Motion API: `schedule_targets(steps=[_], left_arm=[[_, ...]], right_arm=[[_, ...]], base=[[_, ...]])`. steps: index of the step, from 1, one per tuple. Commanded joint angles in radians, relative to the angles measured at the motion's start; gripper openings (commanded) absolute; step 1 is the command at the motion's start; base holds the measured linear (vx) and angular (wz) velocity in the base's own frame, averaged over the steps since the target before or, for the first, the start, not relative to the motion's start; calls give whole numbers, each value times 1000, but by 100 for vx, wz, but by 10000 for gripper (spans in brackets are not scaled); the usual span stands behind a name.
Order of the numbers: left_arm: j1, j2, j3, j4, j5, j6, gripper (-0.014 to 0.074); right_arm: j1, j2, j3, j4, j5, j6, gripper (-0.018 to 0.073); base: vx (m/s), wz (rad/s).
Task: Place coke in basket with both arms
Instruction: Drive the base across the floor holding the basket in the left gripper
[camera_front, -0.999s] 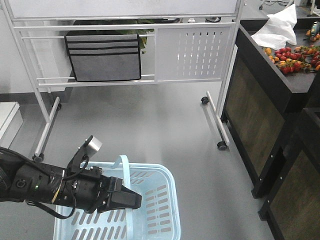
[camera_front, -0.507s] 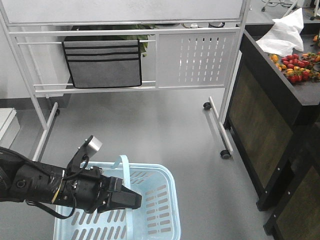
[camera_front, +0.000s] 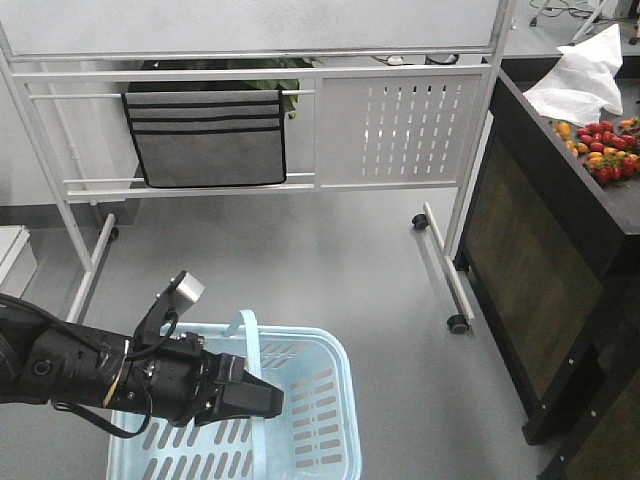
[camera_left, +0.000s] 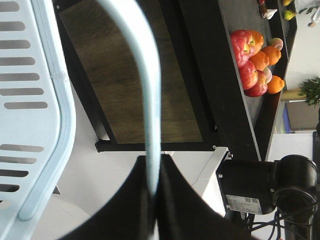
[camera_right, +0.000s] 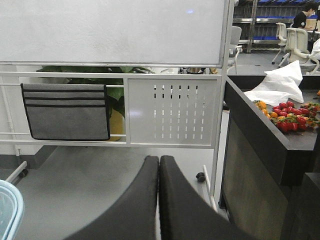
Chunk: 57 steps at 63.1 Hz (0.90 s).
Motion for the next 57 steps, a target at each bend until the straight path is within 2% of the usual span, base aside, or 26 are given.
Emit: schedule_targets(steps=[1,57], left_arm=[[-7,-45,-20,-63,-45,7,-5],[-7,-45,-20,-63,-45,7,-5]], right_arm=[[-1,-14,19,-4,-73,0,-10],[-1,-14,19,-4,-73,0,-10]], base=[[11,0],[10,3]])
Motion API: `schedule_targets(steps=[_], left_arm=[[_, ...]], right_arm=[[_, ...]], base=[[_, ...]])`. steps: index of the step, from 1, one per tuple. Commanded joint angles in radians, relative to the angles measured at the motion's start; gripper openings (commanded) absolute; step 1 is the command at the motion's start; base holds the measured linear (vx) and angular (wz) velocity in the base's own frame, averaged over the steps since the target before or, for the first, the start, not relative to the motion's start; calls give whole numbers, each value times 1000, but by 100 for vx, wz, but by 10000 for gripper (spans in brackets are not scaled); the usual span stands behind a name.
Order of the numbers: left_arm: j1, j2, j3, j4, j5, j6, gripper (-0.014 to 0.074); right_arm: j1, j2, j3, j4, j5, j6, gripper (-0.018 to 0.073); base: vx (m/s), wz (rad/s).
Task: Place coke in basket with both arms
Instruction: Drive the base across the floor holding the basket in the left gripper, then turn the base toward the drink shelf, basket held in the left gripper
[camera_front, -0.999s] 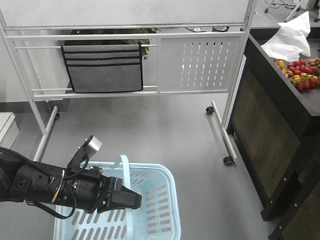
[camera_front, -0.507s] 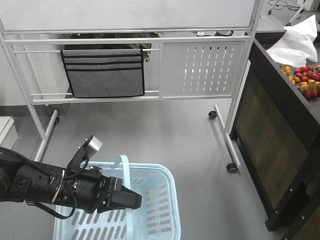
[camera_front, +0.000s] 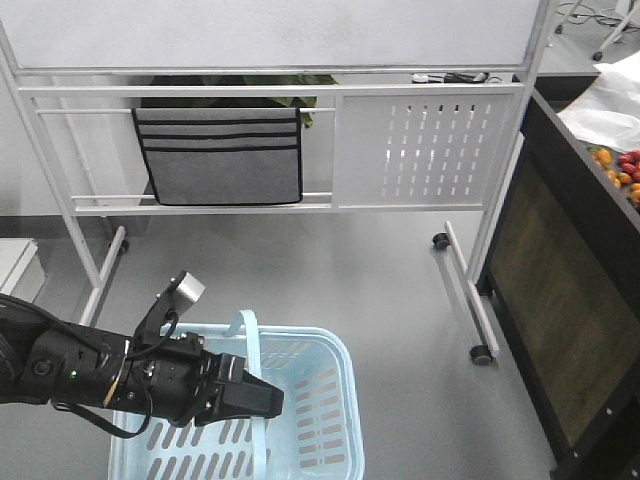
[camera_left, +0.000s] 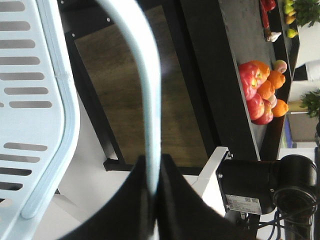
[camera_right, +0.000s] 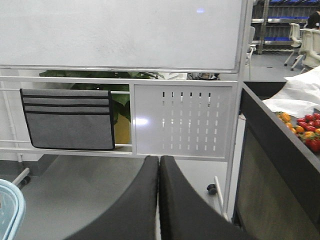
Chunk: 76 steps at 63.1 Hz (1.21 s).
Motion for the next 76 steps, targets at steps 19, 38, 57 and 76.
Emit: schedule_targets(steps=[19,38,57,76], left_arm=[[-7,-45,-20,-63,-45,7,-5],[-7,-45,-20,-63,-45,7,-5],[-7,-45,-20,-63,-45,7,-5],[-7,-45,-20,-63,-45,7,-5]], right_arm=[[-1,-14,19,-4,-73,0,-10],[-1,-14,19,-4,-73,0,-10],[-1,-14,19,-4,-72,0,-10],[-1,-14,19,-4,-72,0,-10]], base=[[12,19],[13,30],[13,35],[13,31]])
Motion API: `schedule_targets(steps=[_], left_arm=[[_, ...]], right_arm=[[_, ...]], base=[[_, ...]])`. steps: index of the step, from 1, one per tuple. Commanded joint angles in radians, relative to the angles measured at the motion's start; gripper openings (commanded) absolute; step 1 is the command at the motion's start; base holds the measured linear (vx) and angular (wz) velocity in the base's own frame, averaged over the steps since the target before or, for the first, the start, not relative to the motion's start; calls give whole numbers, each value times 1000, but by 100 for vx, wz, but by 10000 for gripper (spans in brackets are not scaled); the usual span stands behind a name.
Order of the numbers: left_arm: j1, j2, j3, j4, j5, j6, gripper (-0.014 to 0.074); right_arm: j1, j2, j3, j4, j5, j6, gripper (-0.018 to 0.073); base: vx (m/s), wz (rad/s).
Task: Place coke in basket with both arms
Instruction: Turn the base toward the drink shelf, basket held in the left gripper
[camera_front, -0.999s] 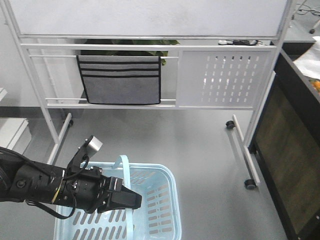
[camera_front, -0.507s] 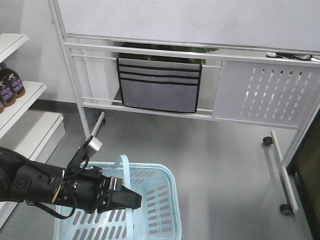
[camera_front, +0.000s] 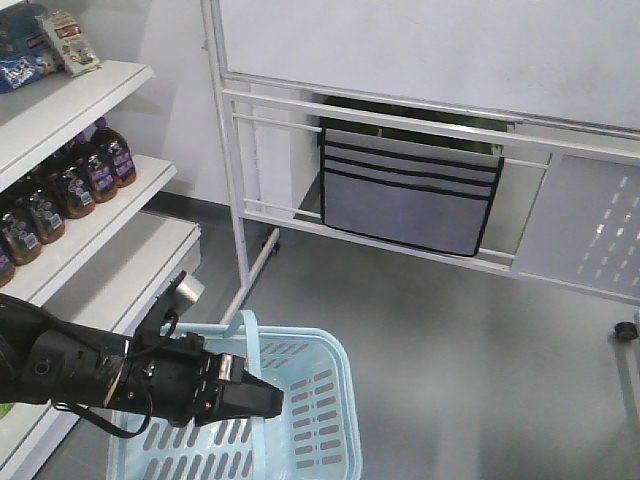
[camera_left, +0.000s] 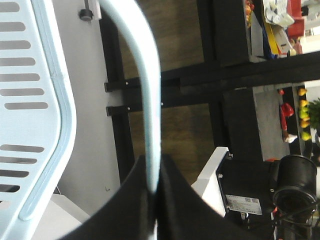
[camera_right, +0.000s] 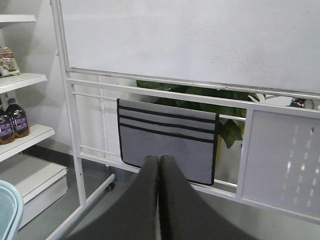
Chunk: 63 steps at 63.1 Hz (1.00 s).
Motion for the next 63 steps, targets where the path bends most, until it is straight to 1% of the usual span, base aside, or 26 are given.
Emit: schedule_targets(steps=[1,32,63], left_arm=[[-7,-45,-20,-63,-45,7,-5],[-7,-45,-20,-63,-45,7,-5],[-7,-45,-20,-63,-45,7,-5]], right_arm=[[-1,-14,19,-4,-72,0,-10],[-1,-14,19,-4,-72,0,-10],[-1,-14,19,-4,-72,0,-10]], base=[[12,28],[11,30],[10,39]])
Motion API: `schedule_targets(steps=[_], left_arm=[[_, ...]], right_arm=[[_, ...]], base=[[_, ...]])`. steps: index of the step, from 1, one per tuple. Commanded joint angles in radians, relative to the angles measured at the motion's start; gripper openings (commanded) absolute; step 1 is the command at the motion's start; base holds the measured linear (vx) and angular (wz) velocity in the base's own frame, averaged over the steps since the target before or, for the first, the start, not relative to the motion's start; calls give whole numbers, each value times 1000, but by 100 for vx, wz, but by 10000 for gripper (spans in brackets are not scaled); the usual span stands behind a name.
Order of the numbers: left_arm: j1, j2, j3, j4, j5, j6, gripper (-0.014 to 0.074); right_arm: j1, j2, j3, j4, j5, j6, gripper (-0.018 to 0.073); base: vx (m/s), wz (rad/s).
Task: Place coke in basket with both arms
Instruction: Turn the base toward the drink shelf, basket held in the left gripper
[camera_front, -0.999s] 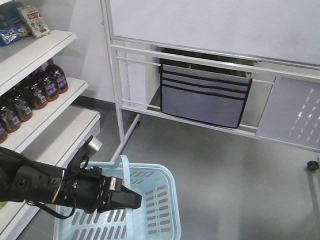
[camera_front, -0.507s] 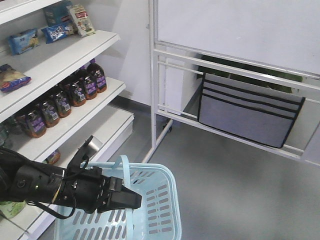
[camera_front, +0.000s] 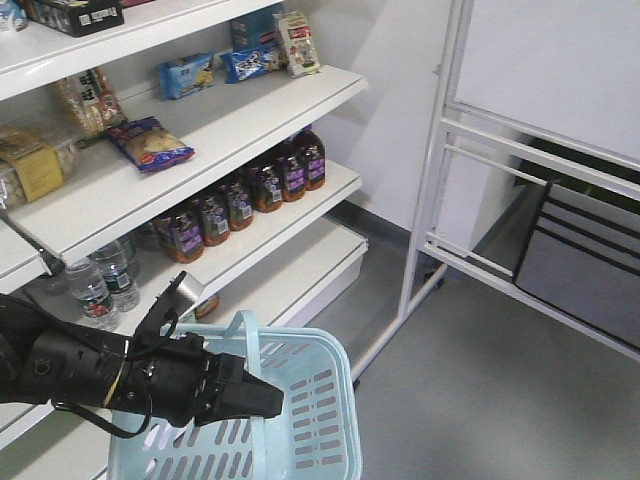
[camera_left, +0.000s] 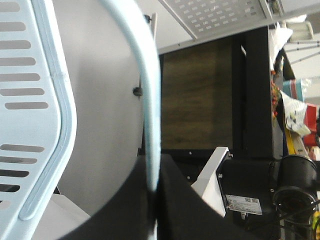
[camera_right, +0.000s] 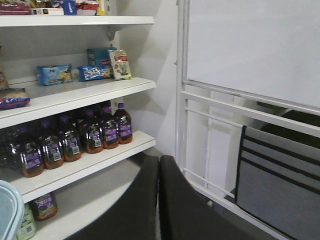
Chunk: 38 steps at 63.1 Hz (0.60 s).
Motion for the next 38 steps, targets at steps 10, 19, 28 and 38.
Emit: schedule_targets(steps=[10,19,28,38], left_arm=[[-7,-45,-20,-63,-45,7,-5],[-7,-45,-20,-63,-45,7,-5],[-7,-45,-20,-63,-45,7,-5],[-7,-45,-20,-63,-45,7,-5]], right_arm=[[-1,-14,19,-4,-72,0,-10],[-1,-14,19,-4,-72,0,-10],[-1,-14,19,-4,-72,0,-10],[-1,-14,19,-4,-72,0,-10]], base=[[11,37],[10,34],[9,34],[9,36]])
